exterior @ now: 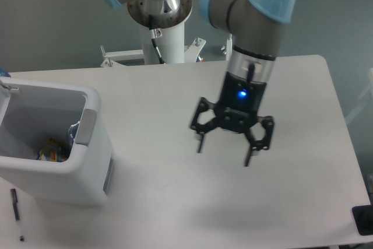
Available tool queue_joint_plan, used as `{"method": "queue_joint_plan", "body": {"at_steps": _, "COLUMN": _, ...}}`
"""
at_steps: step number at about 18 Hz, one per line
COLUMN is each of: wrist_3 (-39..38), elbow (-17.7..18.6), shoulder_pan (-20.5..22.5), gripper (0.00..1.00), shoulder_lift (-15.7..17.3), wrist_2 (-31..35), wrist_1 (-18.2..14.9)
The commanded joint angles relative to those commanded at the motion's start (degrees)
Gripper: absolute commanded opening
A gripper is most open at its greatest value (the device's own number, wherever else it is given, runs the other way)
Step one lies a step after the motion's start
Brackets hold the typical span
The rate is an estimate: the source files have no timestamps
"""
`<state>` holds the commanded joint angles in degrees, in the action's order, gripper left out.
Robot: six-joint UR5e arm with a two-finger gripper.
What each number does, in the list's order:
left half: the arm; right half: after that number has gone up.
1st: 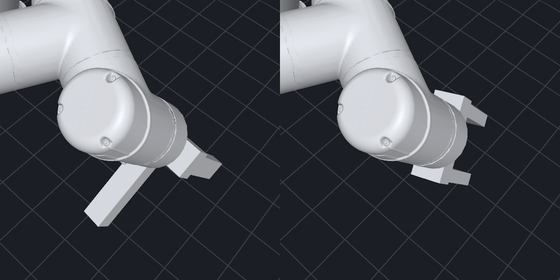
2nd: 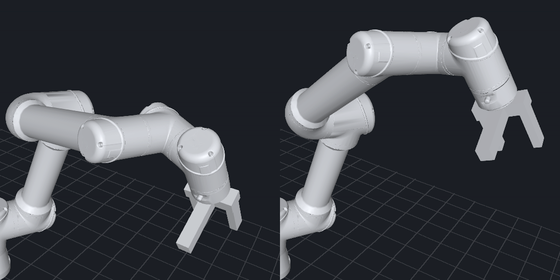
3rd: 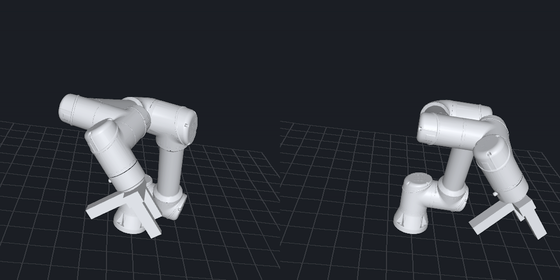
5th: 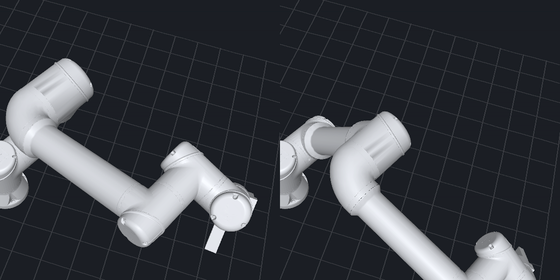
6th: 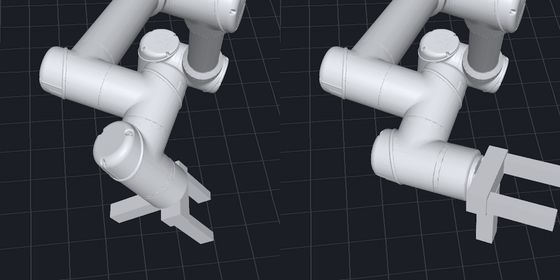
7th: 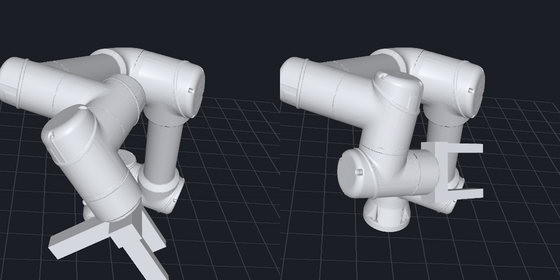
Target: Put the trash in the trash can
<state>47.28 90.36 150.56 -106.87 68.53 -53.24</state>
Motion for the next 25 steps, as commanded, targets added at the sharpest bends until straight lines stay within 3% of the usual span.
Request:
{"method": "queue_joint_plan", "body": {"at_steps": 5, "wrist_3": 5.52, "elbow": -5.71, "shoulder_pan": -1.66, "gripper": 1.00, "shoulder_lift": -3.16, "wrist_2": 10.28, "wrist_1": -11.24}}
{"method": "queue_joint_plan", "body": {"at_steps": 7, "wrist_3": 9.47, "elbow": -7.12, "shoulder_pan": -3.07, "gripper": 1.00, "shoulder_lift": -3.96, "wrist_2": 13.37, "wrist_1": -13.81}}
{"method": "queue_joint_plan", "body": {"at_steps": 16, "wrist_3": 10.37, "elbow": -6.43, "shoulder_pan": -4.13, "gripper": 1.00, "shoulder_lift": -4.49, "wrist_2": 16.28, "wrist_1": -13.64}}
{"method": "queue_joint_plan", "body": {"at_steps": 19, "wrist_3": 11.95, "elbow": -6.69, "shoulder_pan": -4.31, "gripper": 1.00, "shoulder_lift": -4.66, "wrist_2": 21.27, "wrist_1": -14.08}}
{"method": "queue_joint_plan", "body": {"at_steps": 25, "wrist_3": 19.86, "elbow": -6.42, "shoulder_pan": -5.62, "gripper": 1.00, "shoulder_lift": -4.22, "wrist_2": 22.17, "wrist_1": -14.87}}
